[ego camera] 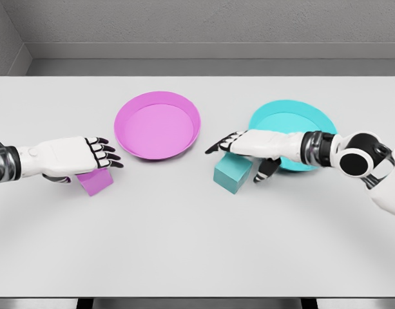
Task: Place the blocks in the corresponding plates according to their colors
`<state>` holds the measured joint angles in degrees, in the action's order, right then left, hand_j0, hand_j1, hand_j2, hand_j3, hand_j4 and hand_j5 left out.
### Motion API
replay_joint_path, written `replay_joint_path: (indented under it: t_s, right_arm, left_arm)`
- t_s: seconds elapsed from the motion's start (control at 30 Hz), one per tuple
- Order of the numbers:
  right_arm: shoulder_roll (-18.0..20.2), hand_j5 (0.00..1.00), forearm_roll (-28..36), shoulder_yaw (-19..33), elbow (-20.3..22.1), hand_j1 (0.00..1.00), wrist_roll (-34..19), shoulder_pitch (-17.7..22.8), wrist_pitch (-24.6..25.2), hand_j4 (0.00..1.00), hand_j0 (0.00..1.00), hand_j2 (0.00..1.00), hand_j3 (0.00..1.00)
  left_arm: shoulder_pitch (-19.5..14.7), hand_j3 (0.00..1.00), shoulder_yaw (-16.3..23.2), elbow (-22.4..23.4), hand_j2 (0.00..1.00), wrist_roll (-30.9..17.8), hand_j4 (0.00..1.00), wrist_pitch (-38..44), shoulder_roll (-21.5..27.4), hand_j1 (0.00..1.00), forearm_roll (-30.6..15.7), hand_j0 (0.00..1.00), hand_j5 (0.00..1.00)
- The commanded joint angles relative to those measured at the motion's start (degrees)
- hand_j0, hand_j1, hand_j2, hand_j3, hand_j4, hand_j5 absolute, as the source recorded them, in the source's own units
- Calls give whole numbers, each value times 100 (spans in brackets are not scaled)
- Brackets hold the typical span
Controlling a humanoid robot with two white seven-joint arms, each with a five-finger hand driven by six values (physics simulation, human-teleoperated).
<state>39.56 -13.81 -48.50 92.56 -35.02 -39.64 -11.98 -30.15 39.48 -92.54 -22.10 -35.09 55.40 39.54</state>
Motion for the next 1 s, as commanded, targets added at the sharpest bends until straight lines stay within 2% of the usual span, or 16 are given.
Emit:
replay_joint_path:
  t_s: [0.0,0.07,0.1,0.17,0.4,0.47,0.53,0.6,0.63,0.8,0.97]
  right_arm:
    - [-9,100,18,-10,25,100,2,-9,3,100,100,100,100]
    - [-27,100,18,-45,25,100,2,-53,3,100,100,100,100]
    - [-80,100,18,-125,16,100,2,-53,3,100,100,100,100]
    - [-88,100,18,-195,-1,100,2,-53,11,100,100,100,100]
    - [-80,100,18,-248,-142,100,2,-61,20,100,100,100,100]
    - [-80,92,18,-248,-194,92,2,-62,20,92,92,92,92]
    - [-71,82,18,-248,-203,82,2,-62,11,82,82,82,82]
    - [-71,66,18,-248,-203,66,2,-53,11,66,66,66,66]
    - [-71,61,18,-248,-194,61,2,-53,11,61,61,61,61]
    - [-80,53,18,-248,-186,53,2,-62,11,53,53,53,53]
    - [-71,53,18,-239,-186,53,2,-62,11,53,53,53,53]
  left_arm:
    - [0,97,-2,-1,97,4,97,9,6,97,72,97,97]
    - [0,88,-2,-1,88,4,88,9,15,88,133,88,88]
    - [0,79,-2,-9,79,4,79,9,23,79,186,79,79]
    - [0,70,33,-62,70,4,70,9,23,70,204,70,70]
    - [9,57,42,-97,57,4,57,9,32,57,300,57,57]
    - [9,55,42,-97,55,4,55,9,32,55,300,55,55]
    - [9,48,42,-97,48,4,48,9,41,48,300,48,48]
    - [9,46,42,-97,46,4,46,9,32,46,300,46,46]
    - [9,46,33,-89,46,4,46,9,32,46,300,46,46]
    - [-35,44,15,-88,44,22,44,9,50,44,256,44,44]
    - [-176,40,-55,-88,40,48,40,9,50,40,151,40,40]
